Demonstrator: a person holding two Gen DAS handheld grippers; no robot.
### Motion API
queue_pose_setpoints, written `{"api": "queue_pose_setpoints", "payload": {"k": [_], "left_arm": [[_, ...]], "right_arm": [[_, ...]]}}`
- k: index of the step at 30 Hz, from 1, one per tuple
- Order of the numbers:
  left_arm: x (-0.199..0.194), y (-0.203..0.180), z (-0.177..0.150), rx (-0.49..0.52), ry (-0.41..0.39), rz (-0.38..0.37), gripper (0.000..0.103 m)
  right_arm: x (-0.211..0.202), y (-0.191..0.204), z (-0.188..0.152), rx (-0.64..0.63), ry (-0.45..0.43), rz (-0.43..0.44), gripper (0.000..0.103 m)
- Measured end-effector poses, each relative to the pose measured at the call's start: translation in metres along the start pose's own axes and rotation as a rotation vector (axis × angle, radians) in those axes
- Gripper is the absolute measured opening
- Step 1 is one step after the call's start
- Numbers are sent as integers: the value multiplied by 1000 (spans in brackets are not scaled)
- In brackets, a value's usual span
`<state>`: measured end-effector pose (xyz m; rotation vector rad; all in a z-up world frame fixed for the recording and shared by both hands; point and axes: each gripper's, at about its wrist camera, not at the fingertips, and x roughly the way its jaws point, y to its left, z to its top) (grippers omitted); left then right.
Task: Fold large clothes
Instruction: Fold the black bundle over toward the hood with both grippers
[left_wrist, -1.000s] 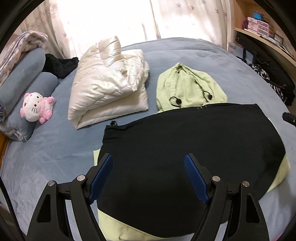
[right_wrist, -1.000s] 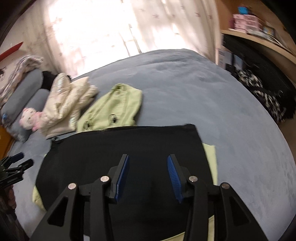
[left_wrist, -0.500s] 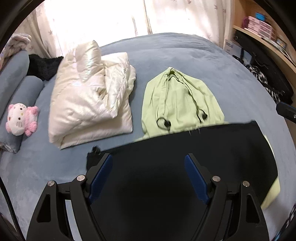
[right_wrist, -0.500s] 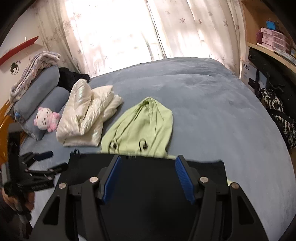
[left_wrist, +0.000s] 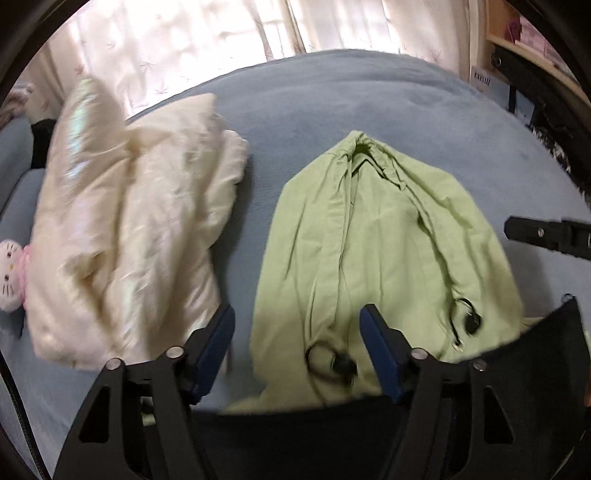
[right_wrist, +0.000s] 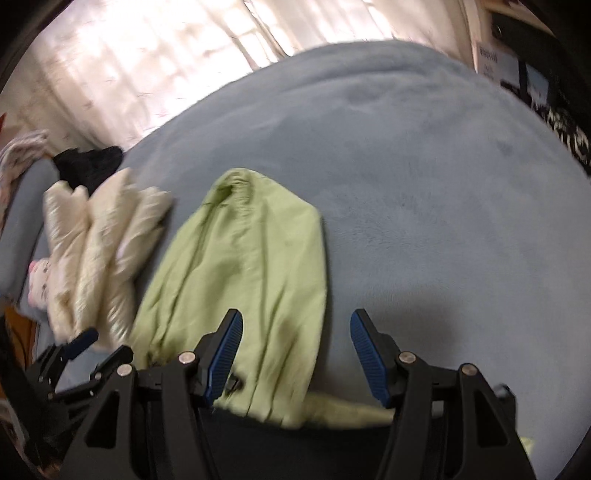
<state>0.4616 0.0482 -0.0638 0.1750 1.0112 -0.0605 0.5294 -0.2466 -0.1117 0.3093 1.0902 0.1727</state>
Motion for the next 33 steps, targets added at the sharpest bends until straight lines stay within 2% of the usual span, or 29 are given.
{"api": "queue_pose_setpoints", "payload": {"k": [6,13,14,15,16,17,18,20,23,28,33], "left_arm": [[46,2,18,-53,29,22,54],[70,11,30,-100,27,50,52],[72,12,31,-105,25,59,45],[75,12,32,-110,33,61,38],[79,12,33,-116,43,53,35],[82,12,34,-125,51,47,29],[83,11,36,-131,48,53,24],[81,9,37,-133,31,65,14],[70,11,35,-138,5,69,10],[37,22,21,-178,-31,25,10],[-9,35,-8,-216,-87,-47,10]], "right_arm": [[40,-16,19,50,8,12,61],[66,-23,32,87,1,37,61],[67,-21,32,79,-12,40,56],[69,-18,33,66,-18,47,40],[71,-16,34,58,-15,53,29],[73,-13,33,43,-8,55,10],[72,-10,33,28,-14,50,8],[61,-1,30,-26,-68,74,5],[36,7,24,-62,-143,148,5],[-19,20,5,-140,-242,312,5],[-74,45,-46,-328,-267,451,5]]}}
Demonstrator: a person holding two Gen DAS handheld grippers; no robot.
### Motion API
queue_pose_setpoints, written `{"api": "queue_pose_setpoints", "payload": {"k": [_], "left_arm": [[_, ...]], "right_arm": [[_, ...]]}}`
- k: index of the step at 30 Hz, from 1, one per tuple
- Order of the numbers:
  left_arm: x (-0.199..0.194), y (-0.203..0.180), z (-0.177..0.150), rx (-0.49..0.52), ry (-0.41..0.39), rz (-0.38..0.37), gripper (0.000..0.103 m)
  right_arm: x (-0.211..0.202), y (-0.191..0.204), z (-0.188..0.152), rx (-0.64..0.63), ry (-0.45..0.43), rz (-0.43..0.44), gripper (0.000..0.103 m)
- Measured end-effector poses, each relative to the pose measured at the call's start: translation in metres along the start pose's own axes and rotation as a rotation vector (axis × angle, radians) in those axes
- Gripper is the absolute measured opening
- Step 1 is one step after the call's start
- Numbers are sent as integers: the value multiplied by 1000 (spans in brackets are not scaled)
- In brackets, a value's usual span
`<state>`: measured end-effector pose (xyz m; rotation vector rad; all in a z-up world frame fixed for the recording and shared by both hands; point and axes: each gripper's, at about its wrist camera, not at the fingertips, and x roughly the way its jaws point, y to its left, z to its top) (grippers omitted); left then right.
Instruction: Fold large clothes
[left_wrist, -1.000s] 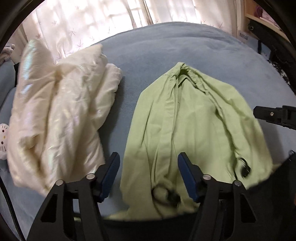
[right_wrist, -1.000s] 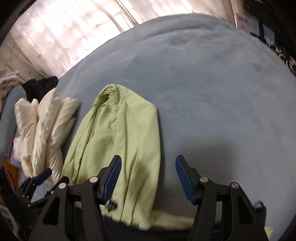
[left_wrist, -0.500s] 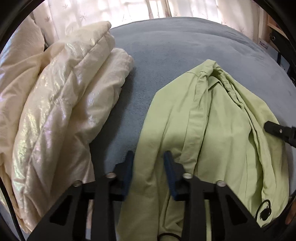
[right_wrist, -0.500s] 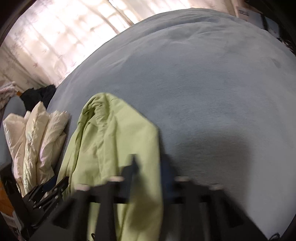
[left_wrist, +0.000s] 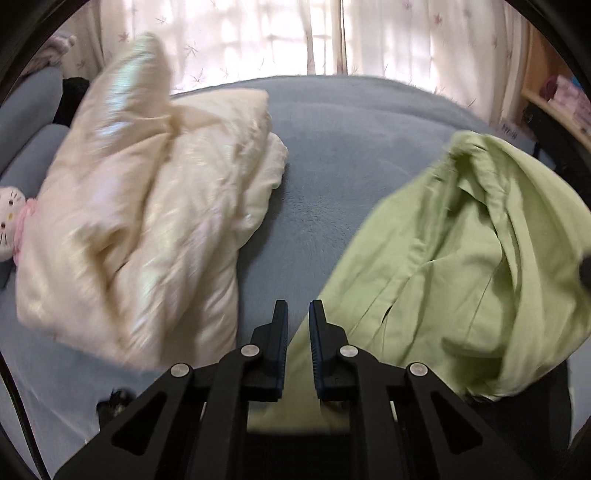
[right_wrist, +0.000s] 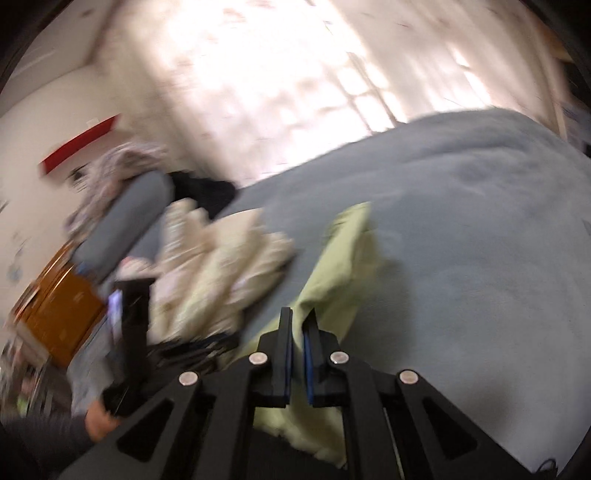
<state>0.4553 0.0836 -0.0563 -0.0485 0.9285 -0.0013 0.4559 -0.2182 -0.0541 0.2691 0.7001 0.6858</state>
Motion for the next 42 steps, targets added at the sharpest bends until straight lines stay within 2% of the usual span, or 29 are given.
{"api": "queue_pose_setpoints", "payload": {"k": [5,7,10,13,16,17,19,21,29,31,34,36,40,41,42], "left_arm": [[-36,21,-34,-11,23,-77,10],[-47,28,-51,18,31,-95,10],[-65,33,-74,84,39,-96,10],[-77,35,-80,103,54,-114,10],[-83,29,-66,126,80,-159,17],[-85,23,-62,165,83,-170,24],[-87,7,-56,245,81,-170,29],[-92,-9,-56,322,86,-172,40],[-58,-74,-19,629,61,-114,41],[-44,-87,-15,699,100,-130,41],[-22,-106,-15,821,179,-145,53],[-11,-118,-19,911,196,-132,57],[10,-132,-23,971,221,-106,57],[13,-134,-23,972,225,-104,53],[15,-135,-22,966,231,-108,18]], "right_arm": [[-42,65,-61,-237,98,52,5],[-47,82,-98,-317,165,4,5],[-43,89,-144,-359,258,-55,5],[-38,91,-176,-372,290,-108,5],[-36,90,-187,-371,286,-149,5],[-38,87,-187,-351,279,-153,5],[-38,82,-184,-306,272,-167,5],[-40,75,-179,-267,264,-170,5],[-50,57,-180,-165,215,-113,5],[-52,51,-182,-140,207,-91,5],[-53,44,-184,-110,195,-63,6],[-53,40,-186,-93,188,-42,6],[-50,33,-188,-62,181,-20,6],[-49,32,-189,-55,181,-15,6],[-48,31,-189,-49,180,-12,6]]}}
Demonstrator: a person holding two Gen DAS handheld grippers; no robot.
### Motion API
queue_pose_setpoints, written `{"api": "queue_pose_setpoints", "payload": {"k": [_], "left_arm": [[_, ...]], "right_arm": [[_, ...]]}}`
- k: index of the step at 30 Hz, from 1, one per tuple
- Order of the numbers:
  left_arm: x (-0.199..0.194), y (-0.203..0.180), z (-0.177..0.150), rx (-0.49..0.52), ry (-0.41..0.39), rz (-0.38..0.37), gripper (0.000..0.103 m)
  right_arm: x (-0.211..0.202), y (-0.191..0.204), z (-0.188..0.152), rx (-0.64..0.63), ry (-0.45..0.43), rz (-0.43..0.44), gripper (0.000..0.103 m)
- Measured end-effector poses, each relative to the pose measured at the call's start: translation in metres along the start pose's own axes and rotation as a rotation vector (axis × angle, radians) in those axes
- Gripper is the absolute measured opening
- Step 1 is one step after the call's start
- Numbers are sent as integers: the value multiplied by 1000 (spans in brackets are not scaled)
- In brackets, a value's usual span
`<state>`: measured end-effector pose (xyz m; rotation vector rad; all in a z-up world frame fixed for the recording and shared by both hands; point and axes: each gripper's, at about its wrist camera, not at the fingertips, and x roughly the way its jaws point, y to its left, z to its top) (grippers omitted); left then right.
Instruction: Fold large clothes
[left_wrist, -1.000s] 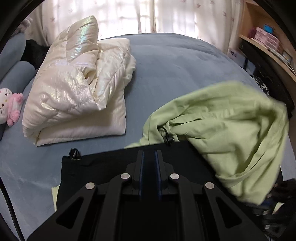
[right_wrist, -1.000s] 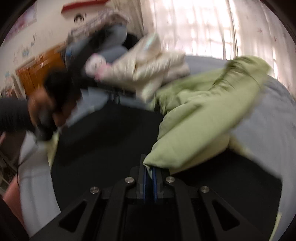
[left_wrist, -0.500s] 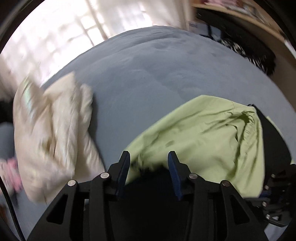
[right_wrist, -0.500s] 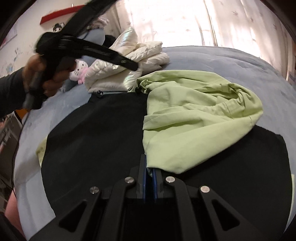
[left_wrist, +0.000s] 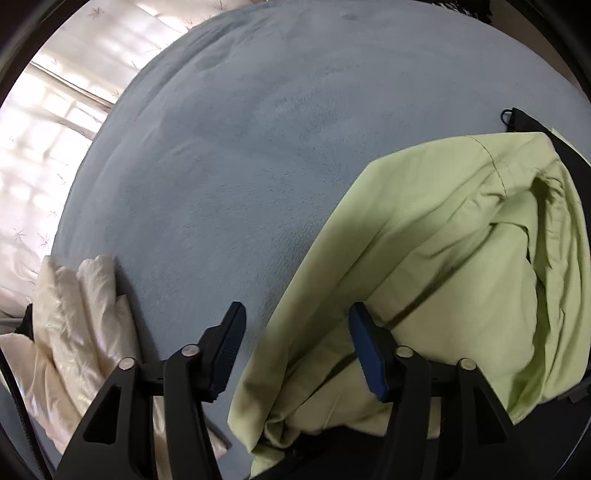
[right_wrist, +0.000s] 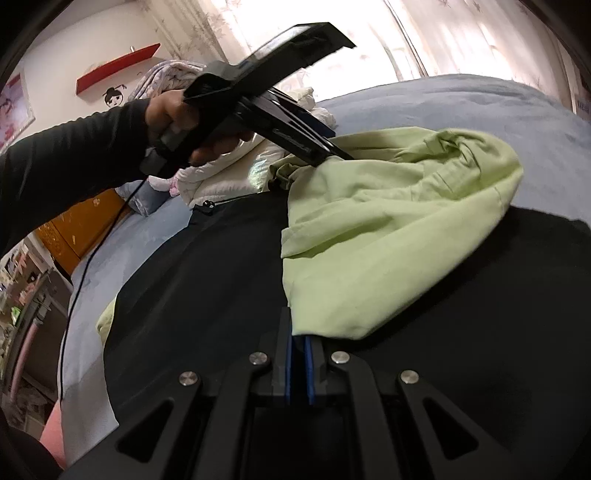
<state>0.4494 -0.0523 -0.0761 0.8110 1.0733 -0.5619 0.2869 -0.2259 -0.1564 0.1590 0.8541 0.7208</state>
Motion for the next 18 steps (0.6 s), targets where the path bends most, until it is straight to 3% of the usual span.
{"api": "queue_pose_setpoints", "payload": {"k": [1,5,9,11,15,18], "left_arm": [[3,0,1,-2,8,10,1],[-10,-4,-1,-1,-85,105,1],[-55,5,-35,-141,-245,130,1],[-83,6,-68,-211,-323,125,1],[-115,-1,-133,-340,-404,78,1],[-119,-17,-187,-443,-409,48,1]], "right_arm": [[0,-1,0,5,-2,3,6],[0,-1,-1,14,-9,-9,6],[-4,3,-2,9,-27,-57,6],[-9,6,-2,6,-38,-97,6],[-18,18,-2,-27,-69,-197,6],[-23,28,-4,-45,-78,-259,6]]}}
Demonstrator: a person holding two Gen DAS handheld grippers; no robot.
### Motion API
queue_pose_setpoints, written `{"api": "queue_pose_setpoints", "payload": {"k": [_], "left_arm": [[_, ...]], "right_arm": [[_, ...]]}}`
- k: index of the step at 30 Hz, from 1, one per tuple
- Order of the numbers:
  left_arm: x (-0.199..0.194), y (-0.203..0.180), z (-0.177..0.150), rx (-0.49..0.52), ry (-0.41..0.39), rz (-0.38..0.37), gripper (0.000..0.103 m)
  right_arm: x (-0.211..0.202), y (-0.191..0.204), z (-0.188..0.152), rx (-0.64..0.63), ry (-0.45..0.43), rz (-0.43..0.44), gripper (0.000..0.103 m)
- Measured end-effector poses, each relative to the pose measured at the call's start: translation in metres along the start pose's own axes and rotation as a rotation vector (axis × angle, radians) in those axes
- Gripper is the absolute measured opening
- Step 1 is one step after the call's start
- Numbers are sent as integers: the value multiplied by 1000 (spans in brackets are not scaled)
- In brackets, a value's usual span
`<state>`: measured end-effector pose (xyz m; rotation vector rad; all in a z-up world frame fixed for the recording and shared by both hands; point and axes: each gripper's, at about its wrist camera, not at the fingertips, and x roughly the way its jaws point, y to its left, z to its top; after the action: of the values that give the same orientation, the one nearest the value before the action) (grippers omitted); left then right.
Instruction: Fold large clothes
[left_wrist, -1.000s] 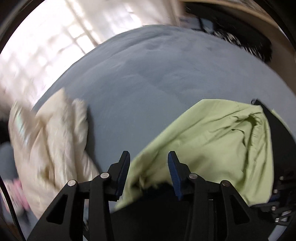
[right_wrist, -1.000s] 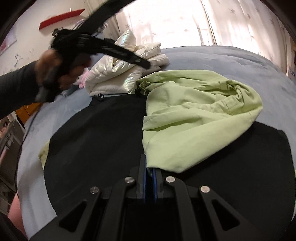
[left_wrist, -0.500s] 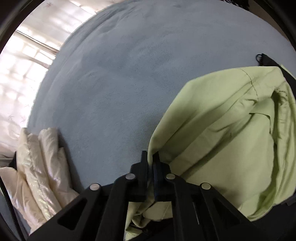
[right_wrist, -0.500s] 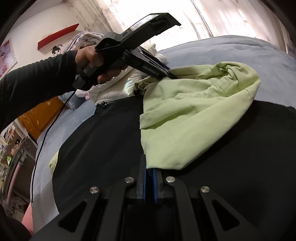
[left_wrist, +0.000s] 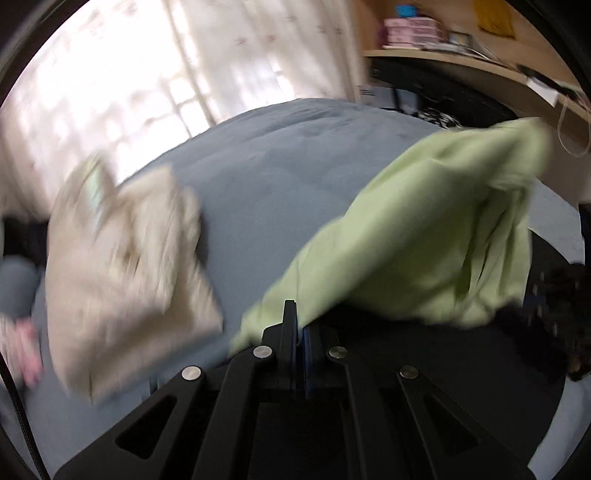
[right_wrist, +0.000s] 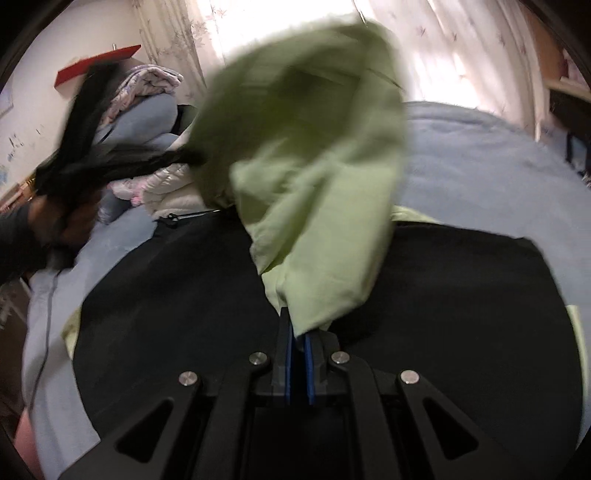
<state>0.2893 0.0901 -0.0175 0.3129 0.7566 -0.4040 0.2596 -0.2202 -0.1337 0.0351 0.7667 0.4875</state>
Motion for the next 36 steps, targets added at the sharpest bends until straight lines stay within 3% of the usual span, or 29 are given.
{"api": "queue_pose_setpoints", "payload": {"k": [4,7,9,15,19,25,32,34,35,36], "left_arm": [[4,21,-70,-197,126,-11,1],[2,27,-114,-358,218,-55,1],[-7,33,-130,-452,213,-92,2],[-36,37,-159,-732,191,-273,21],[-54,30,-173,-880,136,-385,25],[-66,22,-174,-953,72,-477,32],[-39,18,-169,-1046,57,-544,32],[-33,18,-164,-1056,39,-564,32],[-30,17,-164,-1054,34,-563,32],[-26,15,-161,-1049,32,-561,26]], "right_arm": [[-3,5,-7,29,39,-58,9],[-11,4,-13,67,63,-77,29],[-18,3,-18,102,70,-74,37],[-46,0,-34,252,74,-9,39],[-58,6,-44,378,76,94,40],[-48,23,-49,455,107,179,42],[-16,39,-41,464,126,222,42],[-9,44,-39,459,126,234,35],[-8,46,-38,448,124,241,22],[-10,48,-36,438,117,237,15]]}}
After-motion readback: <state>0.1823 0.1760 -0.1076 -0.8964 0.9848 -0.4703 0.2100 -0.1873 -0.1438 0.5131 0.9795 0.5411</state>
